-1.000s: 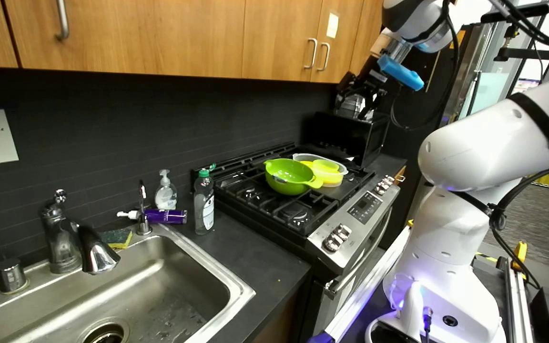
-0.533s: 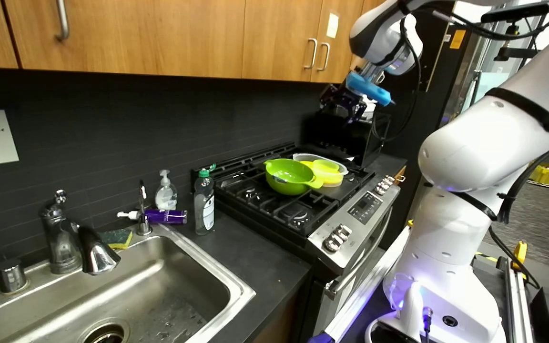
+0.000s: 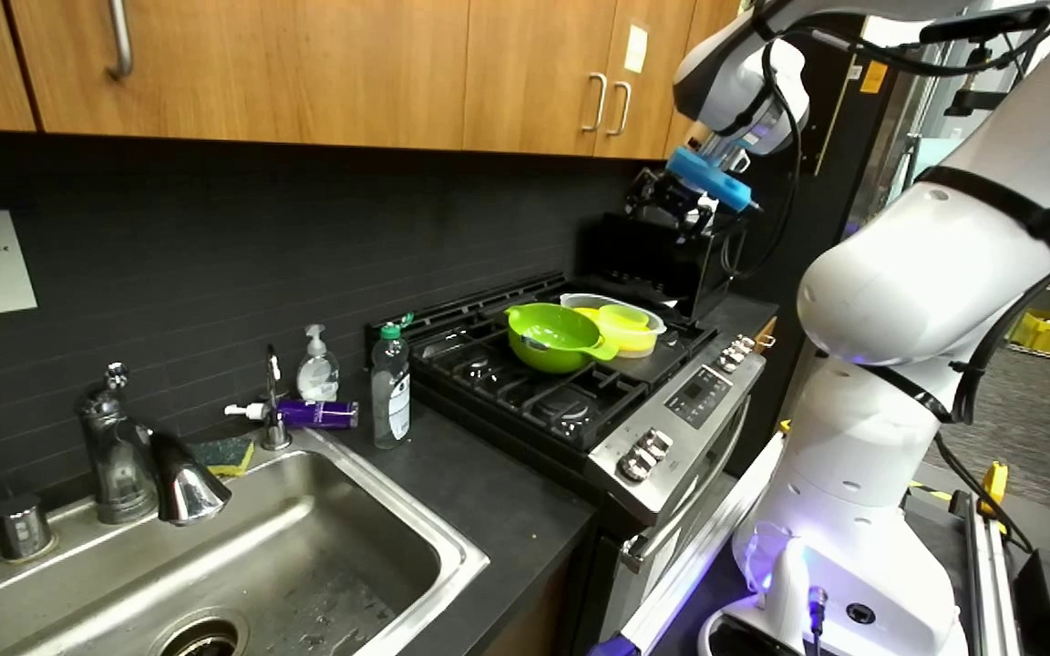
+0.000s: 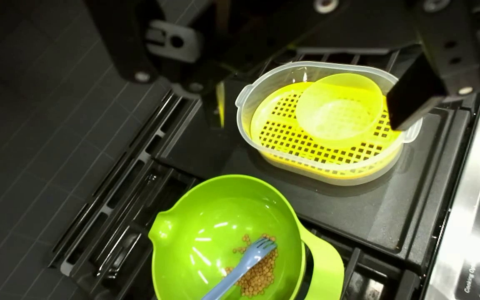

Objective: Move the yellow bowl to the green object

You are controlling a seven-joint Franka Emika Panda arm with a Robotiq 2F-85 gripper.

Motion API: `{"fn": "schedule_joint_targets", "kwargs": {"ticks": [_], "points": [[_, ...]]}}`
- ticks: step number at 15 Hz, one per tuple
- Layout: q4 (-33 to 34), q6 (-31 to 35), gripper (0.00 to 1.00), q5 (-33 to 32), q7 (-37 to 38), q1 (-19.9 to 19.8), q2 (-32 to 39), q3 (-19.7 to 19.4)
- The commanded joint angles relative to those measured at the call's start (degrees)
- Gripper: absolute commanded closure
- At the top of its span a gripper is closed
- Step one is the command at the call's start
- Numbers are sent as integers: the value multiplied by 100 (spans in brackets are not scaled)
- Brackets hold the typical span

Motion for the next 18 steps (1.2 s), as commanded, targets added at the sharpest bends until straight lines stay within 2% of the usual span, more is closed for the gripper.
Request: {"fn": "schedule_joint_targets", "kwargs": {"ticks": [1, 6, 8, 11, 13, 18], "points": [[34, 199, 0, 282, 62, -83, -48, -33], [659, 188, 0, 1092, 311, -242, 136, -531], [895, 422, 0, 1626, 417, -106, 325, -673], [1453, 357, 0, 1975, 601, 63, 1046, -584], [1808, 268, 0, 1970, 938, 66, 1590, -436], [2744, -129, 0, 1363, 2067, -188, 2845, -233]]}}
